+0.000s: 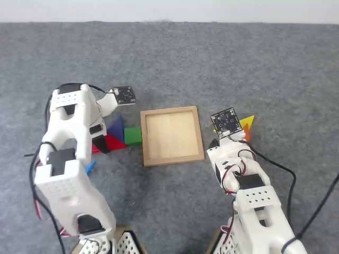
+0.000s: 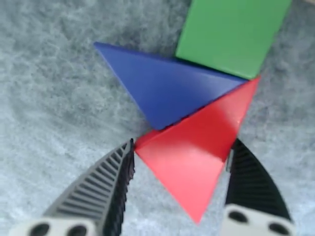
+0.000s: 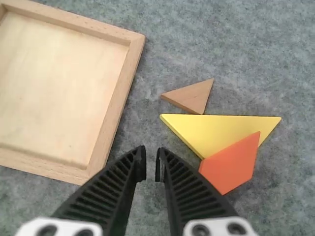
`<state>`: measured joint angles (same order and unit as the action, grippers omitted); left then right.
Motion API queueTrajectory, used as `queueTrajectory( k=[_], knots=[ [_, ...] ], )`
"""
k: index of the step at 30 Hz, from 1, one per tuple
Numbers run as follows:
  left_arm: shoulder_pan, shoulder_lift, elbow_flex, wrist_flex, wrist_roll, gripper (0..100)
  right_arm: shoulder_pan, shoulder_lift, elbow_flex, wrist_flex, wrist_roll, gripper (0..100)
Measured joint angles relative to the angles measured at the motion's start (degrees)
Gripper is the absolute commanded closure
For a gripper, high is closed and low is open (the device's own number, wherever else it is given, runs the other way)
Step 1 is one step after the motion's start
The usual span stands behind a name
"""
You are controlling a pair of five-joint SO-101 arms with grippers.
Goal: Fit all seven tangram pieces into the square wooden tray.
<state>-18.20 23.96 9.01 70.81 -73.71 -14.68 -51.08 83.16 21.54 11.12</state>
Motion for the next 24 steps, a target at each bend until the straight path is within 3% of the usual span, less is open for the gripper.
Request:
queueTrajectory(
  k=[5, 24],
  knots=[
    [-0.53, 1.76, -0.18, -1.14, -5.1, 70, 0.0, 0.0, 0.0, 0.0, 0.0, 93.7],
    [-0.88, 1.76, -0.62, 0.53, -12.22, 77, 0.0, 0.0, 0.0, 0.0, 0.0, 93.7]
  ],
)
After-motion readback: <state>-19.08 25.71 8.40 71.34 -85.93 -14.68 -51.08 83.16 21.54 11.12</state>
